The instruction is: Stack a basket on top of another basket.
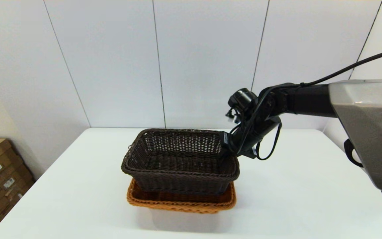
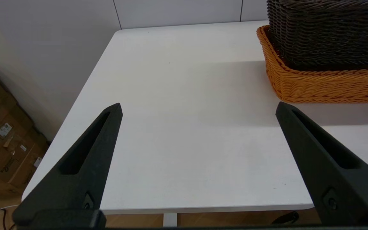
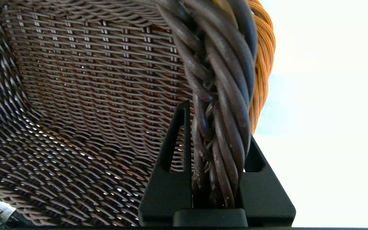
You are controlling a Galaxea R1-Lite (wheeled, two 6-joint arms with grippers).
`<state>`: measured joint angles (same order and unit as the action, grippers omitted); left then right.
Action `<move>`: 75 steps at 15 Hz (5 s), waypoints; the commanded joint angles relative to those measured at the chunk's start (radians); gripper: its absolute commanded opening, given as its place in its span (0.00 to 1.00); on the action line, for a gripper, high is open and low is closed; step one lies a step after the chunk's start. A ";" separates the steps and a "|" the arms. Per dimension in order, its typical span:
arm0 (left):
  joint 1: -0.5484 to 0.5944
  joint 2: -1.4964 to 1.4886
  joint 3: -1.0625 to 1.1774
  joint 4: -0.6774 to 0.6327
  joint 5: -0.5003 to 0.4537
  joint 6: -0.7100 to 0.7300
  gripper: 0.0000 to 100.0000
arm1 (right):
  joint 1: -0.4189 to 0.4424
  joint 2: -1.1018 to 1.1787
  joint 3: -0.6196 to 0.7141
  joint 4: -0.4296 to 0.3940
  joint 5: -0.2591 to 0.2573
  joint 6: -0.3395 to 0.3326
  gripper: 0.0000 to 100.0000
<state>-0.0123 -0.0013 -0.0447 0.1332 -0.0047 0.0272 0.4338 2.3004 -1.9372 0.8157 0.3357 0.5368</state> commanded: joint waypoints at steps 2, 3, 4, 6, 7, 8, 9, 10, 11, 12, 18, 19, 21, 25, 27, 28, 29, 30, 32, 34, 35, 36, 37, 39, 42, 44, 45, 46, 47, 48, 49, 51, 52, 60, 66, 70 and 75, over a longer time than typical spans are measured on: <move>0.000 0.001 0.000 0.002 0.000 0.000 1.00 | -0.003 0.001 0.000 0.005 0.003 0.002 0.00; 0.000 0.001 0.000 0.002 0.000 0.000 1.00 | -0.004 0.001 0.000 0.005 0.003 0.002 0.00; 0.000 0.001 0.000 0.000 0.000 0.000 1.00 | -0.006 0.001 0.000 0.005 0.003 0.002 0.00; 0.000 0.001 0.000 0.002 0.000 0.000 1.00 | -0.004 -0.001 0.003 0.006 0.003 0.000 0.00; 0.000 0.001 0.000 0.000 0.000 0.000 1.00 | -0.006 -0.001 0.007 0.006 0.003 0.000 1.00; 0.000 0.001 0.000 0.000 0.000 0.000 1.00 | -0.006 -0.001 0.007 0.006 0.002 0.000 1.00; 0.000 0.001 0.000 0.000 0.000 0.000 1.00 | -0.006 -0.003 0.007 0.006 0.002 0.000 1.00; 0.000 0.001 0.000 0.000 0.000 0.000 1.00 | -0.006 -0.004 0.007 0.006 0.003 0.000 1.00; 0.000 0.001 0.000 0.000 0.000 0.000 1.00 | -0.006 -0.006 0.007 0.006 0.003 0.000 1.00; 0.000 0.001 0.000 0.000 0.000 0.000 1.00 | -0.012 -0.007 0.007 0.006 0.003 0.000 1.00; 0.000 0.001 0.000 0.000 0.000 0.000 1.00 | -0.136 -0.274 0.023 0.020 0.000 -0.133 1.00; 0.000 0.001 0.000 0.000 0.000 0.000 1.00 | -0.161 -0.334 0.041 0.040 -0.004 -0.167 1.00; 0.000 0.001 0.000 0.000 0.000 0.000 1.00 | -0.216 -0.526 0.142 0.077 -0.052 -0.271 1.00; 0.000 0.001 0.000 0.002 0.000 0.000 1.00 | -0.308 -0.958 0.511 0.074 -0.080 -0.400 1.00; 0.000 0.001 0.000 0.000 0.000 0.000 1.00 | -0.316 -1.167 0.684 0.074 -0.090 -0.428 1.00; 0.000 0.001 0.000 0.000 0.000 0.000 1.00 | -0.320 -1.265 0.770 0.074 -0.107 -0.434 1.00; 0.000 0.001 0.000 0.000 0.000 0.000 1.00 | -0.319 -1.366 0.854 0.072 -0.118 -0.449 1.00; 0.000 0.001 0.000 0.000 0.000 0.000 1.00 | -0.319 -1.474 0.937 0.072 -0.123 -0.506 1.00; 0.000 0.001 0.000 0.000 0.000 0.000 1.00 | -0.319 -1.613 1.044 0.072 -0.126 -0.544 1.00; 0.000 0.001 0.000 0.002 0.000 0.000 1.00 | -0.319 -1.711 1.127 0.072 -0.169 -0.592 1.00; 0.000 0.001 0.000 0.000 0.000 0.000 1.00 | -0.317 -1.751 1.163 0.072 -0.184 -0.617 1.00; 0.000 0.001 0.000 0.000 0.000 0.000 1.00 | -0.320 -1.783 1.190 0.071 -0.187 -0.624 1.00; 0.000 0.001 0.000 0.000 0.000 0.000 1.00 | -0.334 -1.817 1.212 0.071 -0.188 -0.626 1.00; 0.000 0.001 0.000 0.002 0.000 0.000 1.00 | -0.346 -1.868 1.261 0.062 -0.190 -0.627 1.00; 0.000 0.001 0.000 0.002 0.000 0.000 1.00 | -0.362 -1.961 1.351 -0.023 -0.213 -0.637 1.00; 0.000 0.001 0.000 0.000 0.000 0.000 1.00 | -0.369 -2.011 1.406 -0.075 -0.218 -0.638 1.00; 0.000 0.001 0.000 0.000 0.000 0.000 1.00 | -0.374 -2.023 1.433 -0.101 -0.238 -0.638 1.00; 0.000 0.001 0.000 0.002 0.000 0.000 1.00 | -0.377 -2.024 1.460 -0.133 -0.254 -0.640 1.00; 0.000 0.001 0.000 0.002 0.000 0.000 1.00 | -0.382 -2.027 1.499 -0.184 -0.264 -0.641 1.00; 0.000 0.001 0.000 0.000 0.000 0.000 1.00 | -0.397 -2.047 1.552 -0.262 -0.270 -0.643 1.00; 0.000 0.001 0.000 0.000 0.000 0.000 1.00 | -0.405 -2.069 1.594 -0.319 -0.270 -0.655 1.00; 0.000 0.001 0.000 0.002 0.000 0.000 1.00 | -0.418 -2.106 1.657 -0.397 -0.271 -0.678 1.00; 0.000 0.001 0.000 0.000 0.000 0.000 1.00 | -0.429 -2.149 1.704 -0.443 -0.271 -0.683 1.00; 0.000 0.001 0.000 0.002 0.000 0.000 1.00 | -0.437 -2.300 1.851 -0.590 -0.274 -0.695 1.00; 0.000 0.001 0.000 0.000 0.000 0.000 1.00 | -0.437 -2.300 1.917 -0.767 -0.273 -0.676 1.00; 0.000 0.001 0.000 0.000 0.000 0.000 1.00 | -0.437 -2.300 1.939 -0.816 -0.274 -0.647 1.00; 0.000 0.001 0.000 0.000 0.000 0.000 1.00 | -0.437 -2.300 1.939 -0.816 -0.279 -0.644 1.00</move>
<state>-0.0123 -0.0013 -0.0447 0.1332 -0.0043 0.0274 -0.0032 -0.0017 0.0000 0.0000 0.0562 -0.1062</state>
